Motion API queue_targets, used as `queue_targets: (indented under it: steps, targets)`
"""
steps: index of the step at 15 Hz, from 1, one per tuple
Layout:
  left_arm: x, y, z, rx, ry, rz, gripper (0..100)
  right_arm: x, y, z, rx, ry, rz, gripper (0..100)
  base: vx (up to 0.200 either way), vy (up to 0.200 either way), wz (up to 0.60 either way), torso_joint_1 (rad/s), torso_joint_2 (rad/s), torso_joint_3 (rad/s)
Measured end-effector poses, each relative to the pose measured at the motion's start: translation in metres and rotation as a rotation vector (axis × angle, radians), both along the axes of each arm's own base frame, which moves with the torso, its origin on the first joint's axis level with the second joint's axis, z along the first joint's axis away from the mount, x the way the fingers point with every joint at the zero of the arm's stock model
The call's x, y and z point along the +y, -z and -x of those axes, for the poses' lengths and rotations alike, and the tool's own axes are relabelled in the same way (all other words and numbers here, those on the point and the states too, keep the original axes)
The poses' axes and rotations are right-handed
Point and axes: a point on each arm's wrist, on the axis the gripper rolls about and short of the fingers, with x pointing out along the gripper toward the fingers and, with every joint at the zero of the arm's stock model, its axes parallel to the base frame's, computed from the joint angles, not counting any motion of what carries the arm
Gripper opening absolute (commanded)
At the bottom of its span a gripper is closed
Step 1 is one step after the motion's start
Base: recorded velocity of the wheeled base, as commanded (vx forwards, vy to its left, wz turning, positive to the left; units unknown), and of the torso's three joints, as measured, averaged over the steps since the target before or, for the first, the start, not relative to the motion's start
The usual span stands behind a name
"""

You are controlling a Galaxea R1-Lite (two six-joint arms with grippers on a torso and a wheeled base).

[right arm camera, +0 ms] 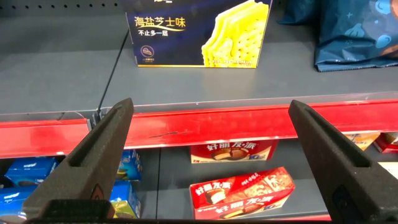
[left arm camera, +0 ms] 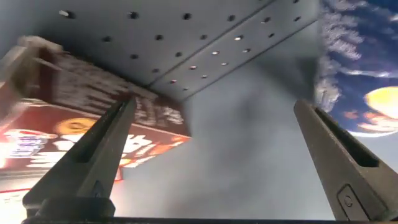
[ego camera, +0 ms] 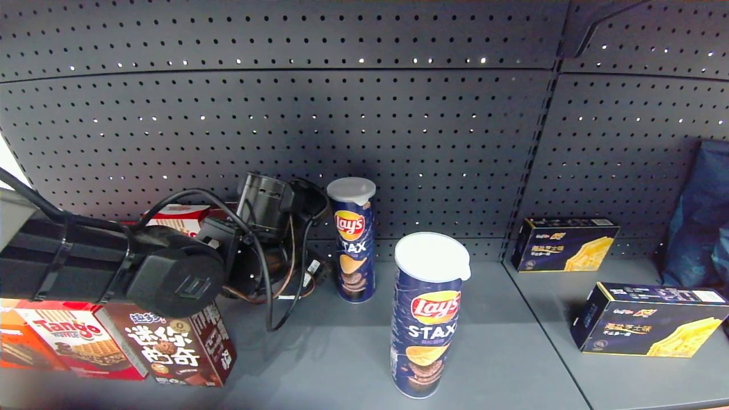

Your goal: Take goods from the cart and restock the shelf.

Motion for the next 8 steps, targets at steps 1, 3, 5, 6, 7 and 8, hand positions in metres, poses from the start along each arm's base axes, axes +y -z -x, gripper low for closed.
queue_targets:
  steps: [1, 3, 5, 6, 7, 8]
  targets:
    - [-0.0034, 0.0017, 0.0006, 0.006, -0.005, 0.021, 100, 0.0, 0.0, 0.0, 0.0, 0.0, 0.0, 100, 0.0, 0.0, 0.0, 0.0, 0.0, 0.0]
    - [-0.0081, 0.0049, 0.0006, 0.012, -0.005, 0.038, 100, 0.0, 0.0, 0.0, 0.0, 0.0, 0.0, 100, 0.0, 0.0, 0.0, 0.0, 0.0, 0.0]
    - [-0.0104, 0.0063, 0.0002, 0.015, -0.003, 0.04, 100, 0.0, 0.0, 0.0, 0.0, 0.0, 0.0, 100, 0.0, 0.0, 0.0, 0.0, 0.0, 0.0]
    - [-0.0114, 0.007, 0.0003, 0.017, 0.0, 0.04, 100, 0.0, 0.0, 0.0, 0.0, 0.0, 0.0, 100, 0.0, 0.0, 0.0, 0.0, 0.0, 0.0]
    - [-0.012, 0.0076, 0.0003, 0.018, 0.001, 0.039, 100, 0.0, 0.0, 0.0, 0.0, 0.0, 0.0, 100, 0.0, 0.0, 0.0, 0.0, 0.0, 0.0]
    - [-0.0125, 0.0083, 0.0002, 0.02, 0.002, 0.038, 100, 0.0, 0.0, 0.0, 0.0, 0.0, 0.0, 100, 0.0, 0.0, 0.0, 0.0, 0.0, 0.0]
